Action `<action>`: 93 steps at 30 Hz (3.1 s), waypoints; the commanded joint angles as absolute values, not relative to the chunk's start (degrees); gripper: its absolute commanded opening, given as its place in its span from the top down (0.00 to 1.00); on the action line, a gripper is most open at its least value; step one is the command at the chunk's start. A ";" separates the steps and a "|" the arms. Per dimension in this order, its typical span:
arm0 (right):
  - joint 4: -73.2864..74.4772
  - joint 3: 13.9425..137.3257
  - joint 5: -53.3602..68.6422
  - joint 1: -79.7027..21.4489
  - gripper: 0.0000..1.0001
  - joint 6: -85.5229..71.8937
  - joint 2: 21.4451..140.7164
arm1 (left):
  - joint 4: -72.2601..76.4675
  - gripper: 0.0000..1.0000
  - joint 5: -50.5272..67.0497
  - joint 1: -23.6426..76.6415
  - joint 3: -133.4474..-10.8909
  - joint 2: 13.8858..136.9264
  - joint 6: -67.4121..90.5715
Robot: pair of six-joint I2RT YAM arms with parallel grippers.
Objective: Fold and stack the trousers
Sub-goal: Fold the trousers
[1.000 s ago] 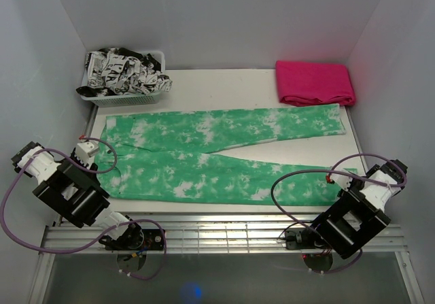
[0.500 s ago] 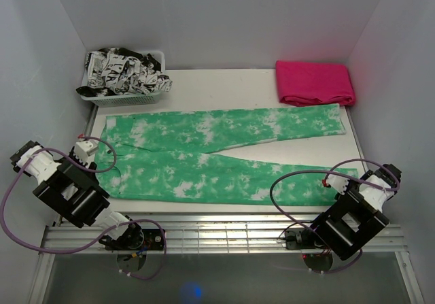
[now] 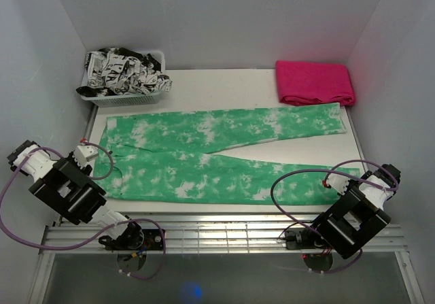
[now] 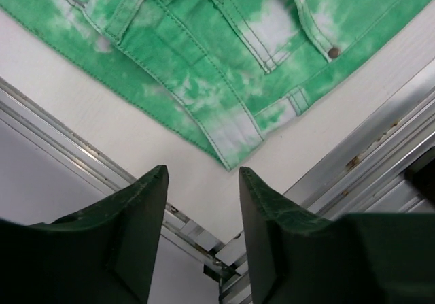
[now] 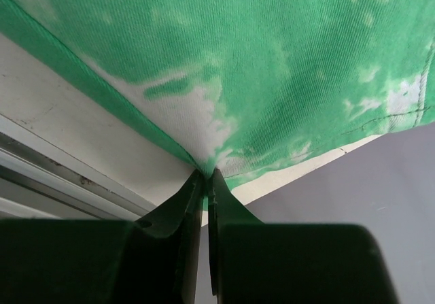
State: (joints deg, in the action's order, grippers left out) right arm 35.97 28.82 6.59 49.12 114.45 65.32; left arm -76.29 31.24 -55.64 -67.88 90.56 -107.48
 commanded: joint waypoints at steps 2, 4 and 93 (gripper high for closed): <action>38.93 28.48 7.82 49.13 0.92 149.50 66.89 | -76.47 0.46 25.68 -56.07 -66.28 88.16 -128.28; 39.29 28.65 7.65 49.04 0.92 149.41 66.71 | -76.38 0.46 22.86 -56.07 -63.83 87.28 -132.87; 61.62 96.56 28.48 39.74 0.92 94.15 98.34 | -72.02 1.00 60.63 -53.01 -82.44 93.34 -110.33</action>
